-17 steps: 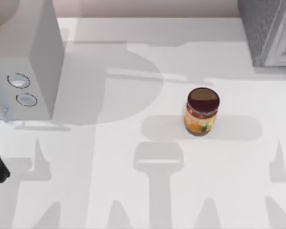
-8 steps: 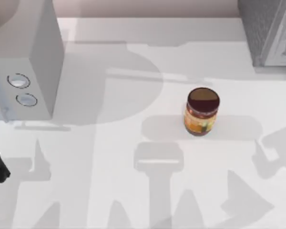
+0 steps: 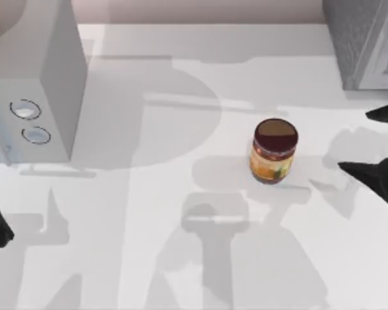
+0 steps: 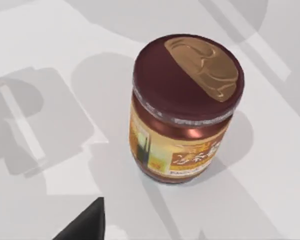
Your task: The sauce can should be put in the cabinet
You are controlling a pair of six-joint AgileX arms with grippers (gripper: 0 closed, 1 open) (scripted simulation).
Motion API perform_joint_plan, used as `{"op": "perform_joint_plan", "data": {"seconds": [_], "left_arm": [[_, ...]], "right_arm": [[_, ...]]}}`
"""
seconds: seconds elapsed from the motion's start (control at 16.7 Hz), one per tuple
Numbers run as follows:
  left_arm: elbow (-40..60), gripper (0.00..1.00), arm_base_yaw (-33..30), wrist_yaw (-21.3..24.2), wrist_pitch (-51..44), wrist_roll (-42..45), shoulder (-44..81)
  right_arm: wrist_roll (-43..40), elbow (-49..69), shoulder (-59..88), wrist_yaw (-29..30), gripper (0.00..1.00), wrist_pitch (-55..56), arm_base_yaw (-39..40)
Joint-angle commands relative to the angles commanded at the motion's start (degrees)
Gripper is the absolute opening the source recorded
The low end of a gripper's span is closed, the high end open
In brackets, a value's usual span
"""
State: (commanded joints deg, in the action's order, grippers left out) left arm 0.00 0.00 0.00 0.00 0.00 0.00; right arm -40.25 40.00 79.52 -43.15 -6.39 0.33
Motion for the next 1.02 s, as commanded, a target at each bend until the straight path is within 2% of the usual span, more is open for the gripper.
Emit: {"op": "perform_joint_plan", "data": {"seconds": [0.36,0.6,0.84,1.02], "left_arm": [[0.0,1.0,0.0,0.0,0.0,0.0,0.0],[0.0,1.0,0.0,0.0,0.0,0.0,0.0],[0.0,1.0,0.0,0.0,0.0,0.0,0.0],[0.0,1.0,0.0,0.0,0.0,0.0,0.0]], "right_arm": [[-17.46,16.23,29.61,-20.73,1.0,-1.22,0.11],[-26.13,24.67,44.69,-32.2,1.0,-1.69,0.18],[-31.17,29.71,53.61,-39.34,1.0,-1.87,0.11],[-32.03,30.58,55.14,-40.61,1.0,-1.88,0.08]]}}
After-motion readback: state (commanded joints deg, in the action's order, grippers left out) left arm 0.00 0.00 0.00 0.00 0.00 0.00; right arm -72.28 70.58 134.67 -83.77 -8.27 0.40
